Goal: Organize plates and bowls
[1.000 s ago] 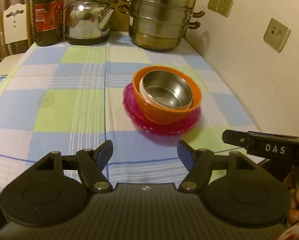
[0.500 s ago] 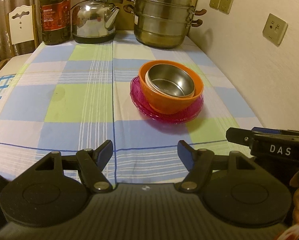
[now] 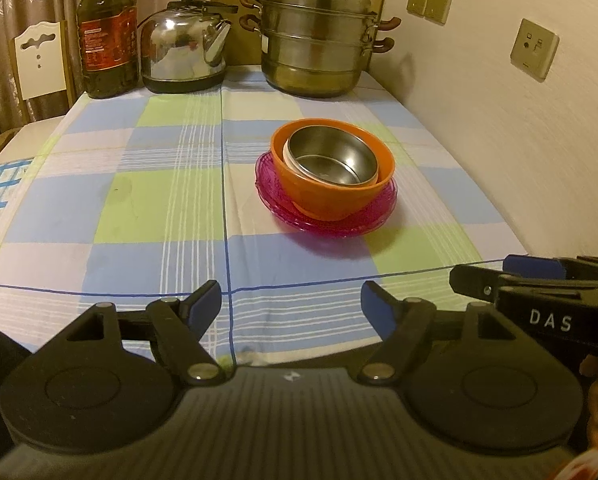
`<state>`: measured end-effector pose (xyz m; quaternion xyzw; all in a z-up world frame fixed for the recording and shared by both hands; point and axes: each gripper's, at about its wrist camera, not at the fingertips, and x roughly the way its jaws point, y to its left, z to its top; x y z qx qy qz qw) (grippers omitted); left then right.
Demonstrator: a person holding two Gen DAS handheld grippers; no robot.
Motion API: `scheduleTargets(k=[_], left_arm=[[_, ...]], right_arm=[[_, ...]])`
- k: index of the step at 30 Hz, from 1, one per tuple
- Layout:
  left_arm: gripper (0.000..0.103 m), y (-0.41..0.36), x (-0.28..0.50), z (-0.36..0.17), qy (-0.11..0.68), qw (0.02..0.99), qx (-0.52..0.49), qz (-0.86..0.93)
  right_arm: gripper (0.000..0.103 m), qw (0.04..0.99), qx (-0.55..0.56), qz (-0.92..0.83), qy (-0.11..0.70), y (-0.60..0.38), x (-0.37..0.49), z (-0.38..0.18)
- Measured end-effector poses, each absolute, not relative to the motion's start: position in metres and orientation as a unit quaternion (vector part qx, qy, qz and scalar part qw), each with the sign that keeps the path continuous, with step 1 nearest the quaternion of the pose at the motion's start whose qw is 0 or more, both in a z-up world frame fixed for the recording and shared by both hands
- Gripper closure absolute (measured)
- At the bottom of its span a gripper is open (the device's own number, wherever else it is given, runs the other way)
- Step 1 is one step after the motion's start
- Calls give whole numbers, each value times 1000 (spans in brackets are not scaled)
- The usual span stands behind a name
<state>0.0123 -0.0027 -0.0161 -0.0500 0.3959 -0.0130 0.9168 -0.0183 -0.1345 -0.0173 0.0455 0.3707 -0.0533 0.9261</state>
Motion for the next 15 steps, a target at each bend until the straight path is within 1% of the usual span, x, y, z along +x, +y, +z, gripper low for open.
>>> scheduleTargets(k=[15], left_arm=[[28,-3,9,-18,395,918,-46,-5]], right_arm=[[42,925,45,-52,375,-133,-23,-20]])
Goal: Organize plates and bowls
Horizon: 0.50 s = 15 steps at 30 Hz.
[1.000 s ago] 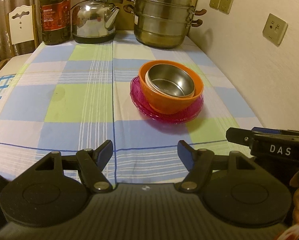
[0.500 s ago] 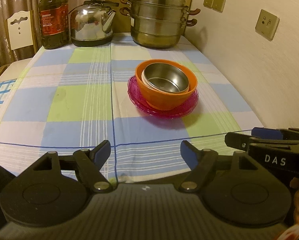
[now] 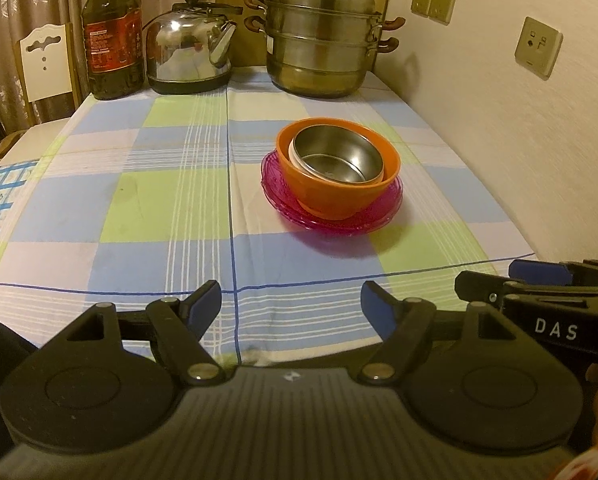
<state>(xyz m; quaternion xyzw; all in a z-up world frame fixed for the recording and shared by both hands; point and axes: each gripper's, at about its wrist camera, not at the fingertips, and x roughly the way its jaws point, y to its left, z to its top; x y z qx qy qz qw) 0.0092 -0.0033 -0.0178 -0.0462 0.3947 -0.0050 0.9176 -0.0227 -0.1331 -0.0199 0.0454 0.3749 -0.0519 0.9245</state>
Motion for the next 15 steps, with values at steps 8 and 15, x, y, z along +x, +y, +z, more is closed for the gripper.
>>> scheduleTargets(k=[8,15], left_arm=[[28,-2,9,-18,394,918,-47,-5],[28,-2,9,-17,393,918,-49,-3]], right_arm=[[42,924,45,-52,376,-132,-23,-21],[42,924,47,-53,376,-132,-23,-22]])
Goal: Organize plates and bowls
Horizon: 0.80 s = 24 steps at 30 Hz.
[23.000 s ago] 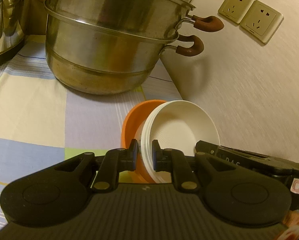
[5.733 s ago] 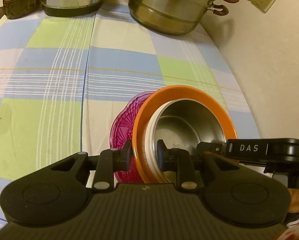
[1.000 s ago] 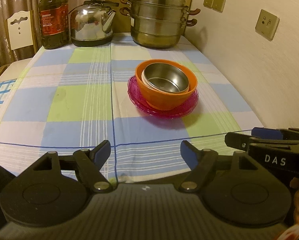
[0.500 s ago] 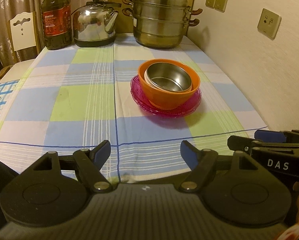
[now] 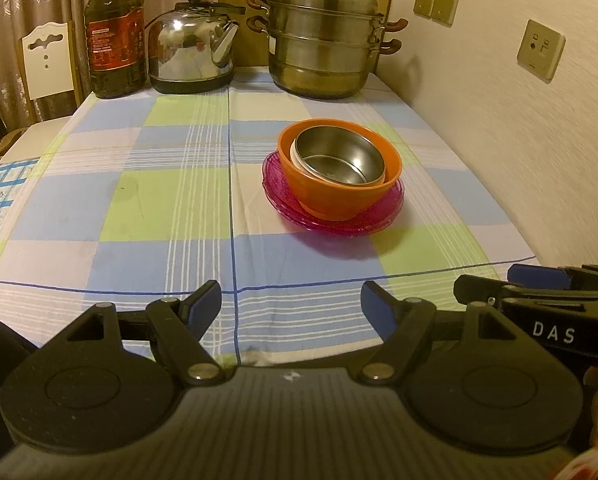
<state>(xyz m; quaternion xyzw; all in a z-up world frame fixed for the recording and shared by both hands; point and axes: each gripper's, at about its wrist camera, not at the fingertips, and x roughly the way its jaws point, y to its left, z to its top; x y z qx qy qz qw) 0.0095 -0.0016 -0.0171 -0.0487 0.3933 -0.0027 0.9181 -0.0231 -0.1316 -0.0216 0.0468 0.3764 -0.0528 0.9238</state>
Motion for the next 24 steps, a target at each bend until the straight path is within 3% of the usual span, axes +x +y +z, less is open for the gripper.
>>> scheduleTargets(k=[24], left_arm=[[28,-3,12,-19,395,917,-47,-4]], right_arm=[[42,923,51,-52,377,-134,-22,-22]])
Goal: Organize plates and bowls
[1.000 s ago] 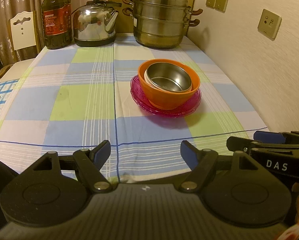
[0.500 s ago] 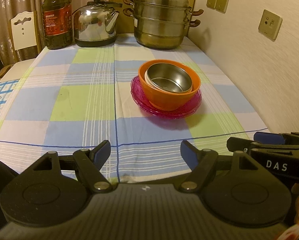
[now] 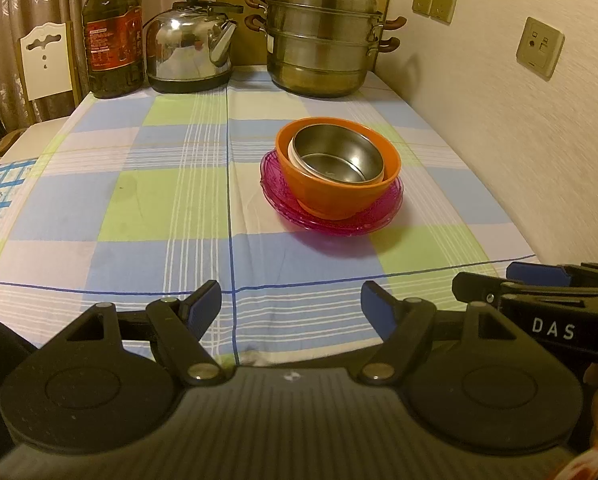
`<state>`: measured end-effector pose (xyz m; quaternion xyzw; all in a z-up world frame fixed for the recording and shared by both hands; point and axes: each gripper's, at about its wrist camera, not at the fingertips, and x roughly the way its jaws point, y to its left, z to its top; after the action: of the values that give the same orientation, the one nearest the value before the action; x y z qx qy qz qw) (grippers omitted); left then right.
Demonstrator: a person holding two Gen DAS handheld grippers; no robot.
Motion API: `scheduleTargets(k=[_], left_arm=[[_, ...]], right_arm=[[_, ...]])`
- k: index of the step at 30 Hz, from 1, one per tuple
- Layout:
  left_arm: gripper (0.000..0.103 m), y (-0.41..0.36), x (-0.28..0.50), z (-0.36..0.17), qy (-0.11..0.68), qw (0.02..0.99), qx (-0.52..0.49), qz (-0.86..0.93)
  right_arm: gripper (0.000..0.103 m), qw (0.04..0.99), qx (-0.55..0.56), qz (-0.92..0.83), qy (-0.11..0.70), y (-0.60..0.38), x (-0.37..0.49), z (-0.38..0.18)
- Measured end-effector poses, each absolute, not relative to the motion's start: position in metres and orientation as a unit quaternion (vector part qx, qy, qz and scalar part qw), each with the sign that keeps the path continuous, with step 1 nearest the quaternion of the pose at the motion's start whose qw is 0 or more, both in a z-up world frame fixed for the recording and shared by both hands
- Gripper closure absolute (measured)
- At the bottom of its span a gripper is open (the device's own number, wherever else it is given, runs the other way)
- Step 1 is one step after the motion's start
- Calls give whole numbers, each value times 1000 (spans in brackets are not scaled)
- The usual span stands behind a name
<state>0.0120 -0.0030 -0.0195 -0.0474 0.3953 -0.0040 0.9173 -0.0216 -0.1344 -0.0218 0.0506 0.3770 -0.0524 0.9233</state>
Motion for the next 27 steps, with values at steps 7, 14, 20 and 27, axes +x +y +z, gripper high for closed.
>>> scheduleTargets(k=[7,14,20,27], left_arm=[[28,-3,12,-20,396,917,-48,-5],[28,-4,13,-21,396,917,-47,-6],[28,-3,13,-22,397,916,-49,-8],[28,-3,13,-22,398,916,-49,-9]], right_arm=[[42,923,51,-52,378,-135,-22,-22],[42,923,51,-53,378,-135,-21,-22],[42,923,52,-53,378,-135,-21,-22],[42,922,54,-53,379,-136,-21,-24]])
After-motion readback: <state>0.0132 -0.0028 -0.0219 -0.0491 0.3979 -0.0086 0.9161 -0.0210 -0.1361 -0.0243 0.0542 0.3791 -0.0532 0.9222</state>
